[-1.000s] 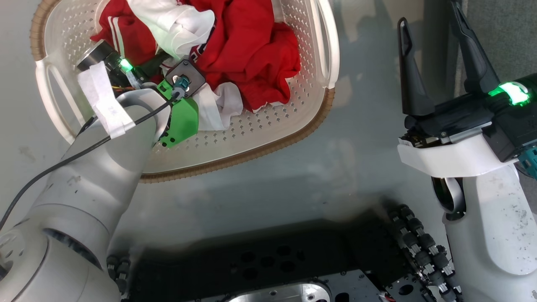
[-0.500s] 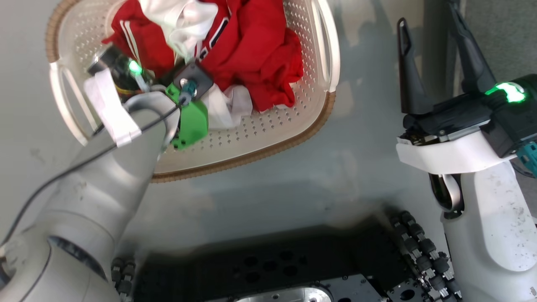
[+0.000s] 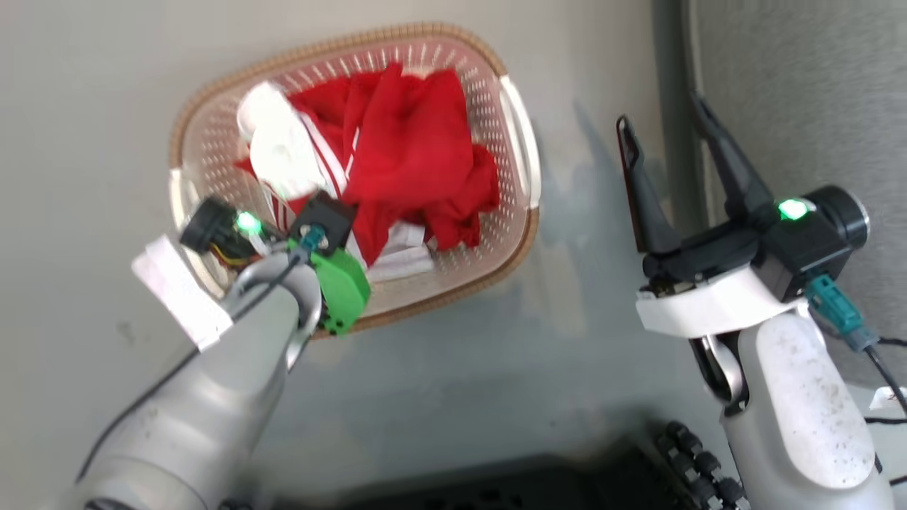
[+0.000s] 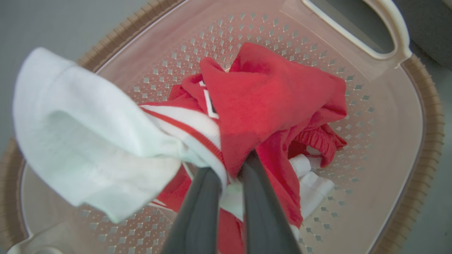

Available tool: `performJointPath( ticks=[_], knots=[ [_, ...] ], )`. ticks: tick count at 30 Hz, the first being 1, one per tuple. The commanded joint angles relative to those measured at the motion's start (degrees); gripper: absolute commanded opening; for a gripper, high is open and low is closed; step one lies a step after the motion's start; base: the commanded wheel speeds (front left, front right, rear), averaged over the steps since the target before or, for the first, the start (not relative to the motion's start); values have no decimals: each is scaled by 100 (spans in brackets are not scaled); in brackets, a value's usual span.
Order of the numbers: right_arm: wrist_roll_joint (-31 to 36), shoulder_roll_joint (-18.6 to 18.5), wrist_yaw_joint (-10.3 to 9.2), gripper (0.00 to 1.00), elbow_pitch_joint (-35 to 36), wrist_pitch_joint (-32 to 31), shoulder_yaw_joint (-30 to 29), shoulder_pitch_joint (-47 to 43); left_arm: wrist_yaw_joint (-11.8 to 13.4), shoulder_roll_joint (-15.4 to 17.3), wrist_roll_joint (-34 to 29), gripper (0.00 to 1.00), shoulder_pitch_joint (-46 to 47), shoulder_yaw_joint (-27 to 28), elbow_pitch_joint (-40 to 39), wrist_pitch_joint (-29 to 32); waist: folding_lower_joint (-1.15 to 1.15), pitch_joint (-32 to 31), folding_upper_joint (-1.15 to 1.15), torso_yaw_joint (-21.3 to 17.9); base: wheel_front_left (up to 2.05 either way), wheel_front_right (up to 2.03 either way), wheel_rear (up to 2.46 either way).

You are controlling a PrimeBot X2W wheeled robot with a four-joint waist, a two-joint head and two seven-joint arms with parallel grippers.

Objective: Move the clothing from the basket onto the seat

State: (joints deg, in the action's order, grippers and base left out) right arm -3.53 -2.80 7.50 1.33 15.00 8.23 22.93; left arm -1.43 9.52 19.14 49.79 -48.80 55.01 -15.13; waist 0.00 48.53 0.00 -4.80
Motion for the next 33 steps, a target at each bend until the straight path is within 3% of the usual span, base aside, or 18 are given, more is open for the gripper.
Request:
performJointPath(
  ticks=[1,18,28,33],
  knots=[
    [32,-18,-2,100,-56,28,-5,-175,14,33,52,0,-248,58,-93,-4,0,-1031,0,62,0,0,0],
    [-62,-18,-2,100,-853,27,312,-1709,153,241,59,0,-2053,1235,-1873,-4,0,-3610,0,41,0,0,0],
    [22,-18,-2,100,-1103,28,633,-2318,106,290,-174,0,-2811,1556,-2793,-4,0,-4610,0,-143,0,0,0],
    [-109,-18,-2,100,-1011,28,678,-2445,59,357,-298,0,-2981,1533,-3056,-5,0,-4801,0,-187,0,0,0]
  ],
)
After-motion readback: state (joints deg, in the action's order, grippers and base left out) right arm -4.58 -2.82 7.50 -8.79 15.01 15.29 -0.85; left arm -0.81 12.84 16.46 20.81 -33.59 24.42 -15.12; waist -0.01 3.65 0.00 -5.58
